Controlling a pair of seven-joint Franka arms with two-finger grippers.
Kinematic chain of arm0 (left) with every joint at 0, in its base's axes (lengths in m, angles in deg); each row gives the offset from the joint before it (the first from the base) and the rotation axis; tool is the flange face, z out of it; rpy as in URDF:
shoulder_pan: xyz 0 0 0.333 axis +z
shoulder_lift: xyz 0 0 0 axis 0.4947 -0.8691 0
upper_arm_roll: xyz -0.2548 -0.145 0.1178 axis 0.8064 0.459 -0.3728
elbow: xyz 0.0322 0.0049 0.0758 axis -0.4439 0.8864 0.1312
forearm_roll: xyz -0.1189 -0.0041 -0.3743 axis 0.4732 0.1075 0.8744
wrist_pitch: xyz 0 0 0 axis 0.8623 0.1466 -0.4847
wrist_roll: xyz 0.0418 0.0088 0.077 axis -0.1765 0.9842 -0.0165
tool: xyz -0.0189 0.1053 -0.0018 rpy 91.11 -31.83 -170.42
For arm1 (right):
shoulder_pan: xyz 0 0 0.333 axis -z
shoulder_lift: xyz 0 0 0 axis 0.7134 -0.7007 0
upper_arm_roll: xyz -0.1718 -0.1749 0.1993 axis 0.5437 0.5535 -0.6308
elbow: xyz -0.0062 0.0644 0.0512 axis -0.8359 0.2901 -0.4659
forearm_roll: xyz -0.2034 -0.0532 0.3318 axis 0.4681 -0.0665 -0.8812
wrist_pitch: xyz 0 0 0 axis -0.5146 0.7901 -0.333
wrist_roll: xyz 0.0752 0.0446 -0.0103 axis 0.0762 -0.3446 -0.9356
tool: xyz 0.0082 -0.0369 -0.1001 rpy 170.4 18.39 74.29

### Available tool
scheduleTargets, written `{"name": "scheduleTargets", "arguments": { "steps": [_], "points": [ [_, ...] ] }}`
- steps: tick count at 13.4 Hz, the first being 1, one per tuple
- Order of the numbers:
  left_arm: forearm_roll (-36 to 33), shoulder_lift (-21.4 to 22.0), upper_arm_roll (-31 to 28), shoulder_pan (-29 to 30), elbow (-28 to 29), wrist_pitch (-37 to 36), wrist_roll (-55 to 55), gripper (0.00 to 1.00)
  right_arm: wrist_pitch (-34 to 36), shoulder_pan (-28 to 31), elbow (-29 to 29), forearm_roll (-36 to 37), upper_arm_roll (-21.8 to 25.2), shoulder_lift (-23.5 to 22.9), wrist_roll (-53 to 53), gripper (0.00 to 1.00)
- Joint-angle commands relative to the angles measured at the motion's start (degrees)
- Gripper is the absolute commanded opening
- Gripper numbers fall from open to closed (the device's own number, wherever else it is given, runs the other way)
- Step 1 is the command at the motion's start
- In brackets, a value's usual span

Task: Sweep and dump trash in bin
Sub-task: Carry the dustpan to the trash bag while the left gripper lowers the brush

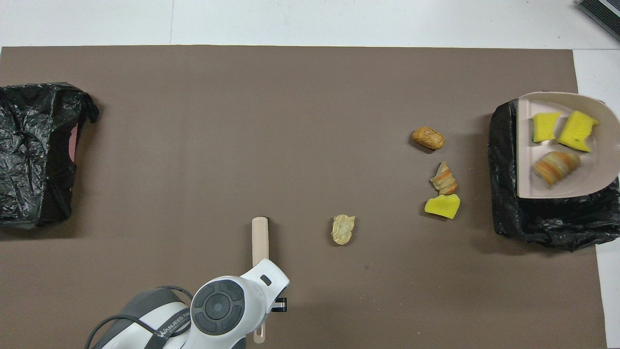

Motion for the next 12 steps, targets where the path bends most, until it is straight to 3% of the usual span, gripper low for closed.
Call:
{"name": "scheduleTargets", "arguments": {
  "steps": [1,2,4,8,11,12],
  "points": [
    [0.9,1.8,-1.1,-1.6,2.1,2.0,-1.0,0.0,-4.3,-0.9,1.3,11.6,0.1,1.3,0.2,0.0],
    [1.0,1.7,-1.1,-1.6,2.1,2.1,-0.9,0.13,-6.7,-1.3,2.8,14.8,0.1,1.9,2.5,0.0],
    [1.0,1.6,-1.1,-1.6,2.1,2.6,-0.8,0.75,-9.8,-2.9,7.3,21.7,0.1,4.2,7.6,0.0],
    [1.0,1.6,-1.1,-1.3,2.1,2.3,-0.8,0.88,-9.4,-6.0,14.3,31.2,0.1,8.4,11.9,0.0],
    [1.0,1.3,-1.1,-1.0,2.0,2.3,-0.7,0.93,-9.0,-6.1,15.7,32.8,0.1,9.3,12.1,0.0],
    [0.9,1.3,-1.2,-1.0,1.8,2.3,-0.7,1.0,-8.9,-6.2,16.1,35.6,0.1,9.5,12.0,0.0]
  ]
}}
